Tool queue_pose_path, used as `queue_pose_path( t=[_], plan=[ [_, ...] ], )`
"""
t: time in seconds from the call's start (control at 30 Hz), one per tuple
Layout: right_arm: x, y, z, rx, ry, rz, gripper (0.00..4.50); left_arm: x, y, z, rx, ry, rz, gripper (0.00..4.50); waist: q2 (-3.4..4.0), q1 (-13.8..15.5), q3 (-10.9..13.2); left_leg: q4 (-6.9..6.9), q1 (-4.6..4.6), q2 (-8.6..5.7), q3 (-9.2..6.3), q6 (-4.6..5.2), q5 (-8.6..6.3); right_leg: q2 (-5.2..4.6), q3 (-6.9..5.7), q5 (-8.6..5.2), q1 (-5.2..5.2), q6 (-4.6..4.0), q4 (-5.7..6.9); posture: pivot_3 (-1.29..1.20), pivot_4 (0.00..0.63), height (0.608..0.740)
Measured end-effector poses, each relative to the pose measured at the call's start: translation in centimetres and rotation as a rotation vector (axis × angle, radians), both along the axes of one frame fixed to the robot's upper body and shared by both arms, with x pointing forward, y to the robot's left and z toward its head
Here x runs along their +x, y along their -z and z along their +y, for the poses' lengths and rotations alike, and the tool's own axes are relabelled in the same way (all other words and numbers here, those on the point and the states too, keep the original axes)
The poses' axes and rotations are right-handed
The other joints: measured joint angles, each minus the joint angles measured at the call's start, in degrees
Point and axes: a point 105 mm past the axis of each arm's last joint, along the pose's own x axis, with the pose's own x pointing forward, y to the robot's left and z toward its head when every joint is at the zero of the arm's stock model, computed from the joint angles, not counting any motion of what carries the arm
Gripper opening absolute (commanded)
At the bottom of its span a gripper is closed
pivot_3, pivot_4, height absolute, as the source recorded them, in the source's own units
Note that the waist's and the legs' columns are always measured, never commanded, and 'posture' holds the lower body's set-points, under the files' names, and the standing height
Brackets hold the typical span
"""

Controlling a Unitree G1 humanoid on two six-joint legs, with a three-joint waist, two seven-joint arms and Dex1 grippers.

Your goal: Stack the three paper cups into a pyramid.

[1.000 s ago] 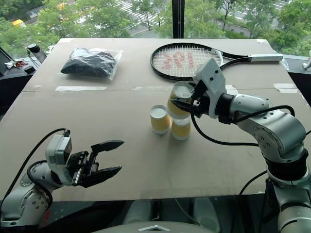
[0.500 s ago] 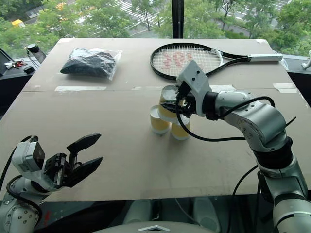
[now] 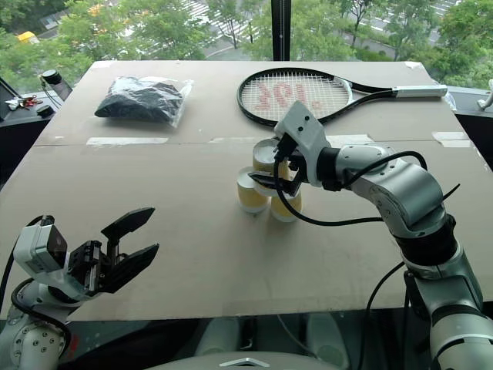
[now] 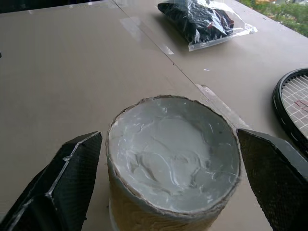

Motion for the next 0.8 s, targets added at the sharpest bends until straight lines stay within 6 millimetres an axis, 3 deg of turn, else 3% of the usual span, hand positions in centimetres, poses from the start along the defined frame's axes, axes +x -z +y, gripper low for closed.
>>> queue_pose_path(
  t=[0.07,0.2,0.37,0.53,0.8],
  plan=[
    [0.0,-1.1,-1.4,0.054,0.038,-0.030,4.45,0.0,-0.1,0.0,-0.007,-0.003,-0.009,4.50,0.00,0.26,0.00,0.00,-0.04,-0.01,-0.03,0.00,0.00,-0.02,-0.04,0.00,0.00,0.00,-0.02,0.00,0.150,0.740],
    [-1.7,-1.1,-4.7,0.095,0.085,-0.054,4.45,0.4,0.1,-0.1,-0.022,0.004,-0.008,4.50,-0.01,0.34,0.00,0.00,-0.15,-0.03,-0.06,-0.04,0.02,-0.05,-0.02,0.00,-0.01,0.01,-0.10,0.00,0.150,0.740],
    [-5.2,1.4,-8.6,0.142,0.149,0.008,4.45,1.0,0.7,-0.7,-0.037,0.025,0.007,4.50,-0.06,0.36,-0.03,0.00,-0.14,-0.03,-0.10,0.03,-0.02,0.00,0.04,0.00,0.01,0.02,-0.11,0.00,0.150,0.740],
    [-7.6,4.1,-9.6,0.128,0.140,0.085,4.45,1.8,1.4,-1.4,-0.027,0.036,0.016,4.50,-0.05,-0.12,-0.02,0.00,0.21,-0.01,-0.07,0.17,-0.10,0.14,0.09,-0.01,0.21,0.01,-0.01,0.00,0.150,0.740],
    [-9.0,6.9,-11.3,0.108,0.207,0.118,4.45,3.0,2.9,-1.1,0.044,0.002,0.086,4.50,-0.08,0.17,-0.04,0.03,0.18,-0.02,-0.07,0.16,-0.10,0.13,0.10,-0.01,0.25,0.03,-0.08,0.00,0.150,0.740]
  ],
)
